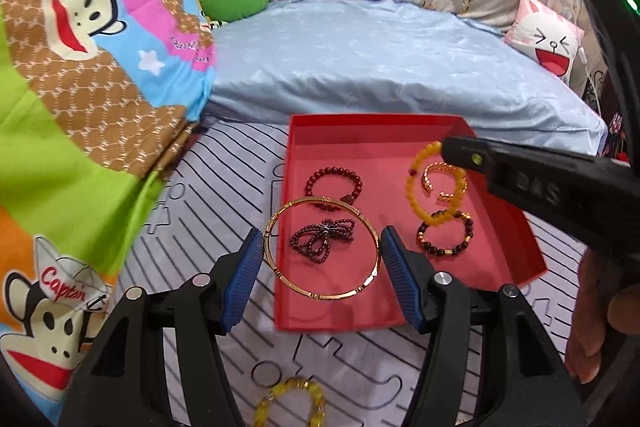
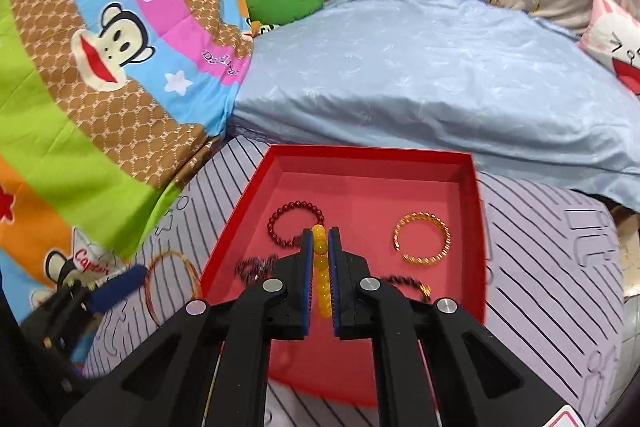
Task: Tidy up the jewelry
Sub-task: 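Carry the gold bangle with the left tool while the right carries the yellow bead bracelet into the tray, then open both tools and lift them out of the tray toward the remaining jewelry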
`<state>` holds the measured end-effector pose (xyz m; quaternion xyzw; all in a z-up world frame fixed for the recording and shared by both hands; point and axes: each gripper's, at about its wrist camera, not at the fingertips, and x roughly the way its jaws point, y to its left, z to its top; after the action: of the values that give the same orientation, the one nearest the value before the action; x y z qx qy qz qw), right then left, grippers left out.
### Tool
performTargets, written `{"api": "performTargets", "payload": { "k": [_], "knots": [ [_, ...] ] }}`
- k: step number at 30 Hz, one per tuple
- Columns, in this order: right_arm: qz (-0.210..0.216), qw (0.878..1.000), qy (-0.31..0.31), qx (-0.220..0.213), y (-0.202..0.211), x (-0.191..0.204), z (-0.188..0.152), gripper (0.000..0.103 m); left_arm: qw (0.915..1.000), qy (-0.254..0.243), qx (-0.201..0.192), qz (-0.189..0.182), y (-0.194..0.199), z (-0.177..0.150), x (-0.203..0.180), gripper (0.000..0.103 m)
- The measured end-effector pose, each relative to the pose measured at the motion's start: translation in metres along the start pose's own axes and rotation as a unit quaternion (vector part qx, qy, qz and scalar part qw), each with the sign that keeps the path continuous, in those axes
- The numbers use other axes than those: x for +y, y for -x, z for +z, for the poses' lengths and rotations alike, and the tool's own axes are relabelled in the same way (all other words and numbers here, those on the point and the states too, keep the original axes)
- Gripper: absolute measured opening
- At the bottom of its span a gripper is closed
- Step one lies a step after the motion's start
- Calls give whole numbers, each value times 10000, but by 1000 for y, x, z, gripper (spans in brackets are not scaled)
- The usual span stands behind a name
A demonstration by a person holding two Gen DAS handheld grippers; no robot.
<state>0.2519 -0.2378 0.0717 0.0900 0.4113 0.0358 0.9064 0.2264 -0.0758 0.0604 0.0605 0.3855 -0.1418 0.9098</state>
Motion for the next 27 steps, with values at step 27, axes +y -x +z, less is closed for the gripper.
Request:
{"api": "performTargets", "payload": {
  "k": [27],
  "knots": [
    [-436,9988,-55,209,-44,-20,-1,30,9993,59,245,286,-48,-3,-6,63]
  ]
}}
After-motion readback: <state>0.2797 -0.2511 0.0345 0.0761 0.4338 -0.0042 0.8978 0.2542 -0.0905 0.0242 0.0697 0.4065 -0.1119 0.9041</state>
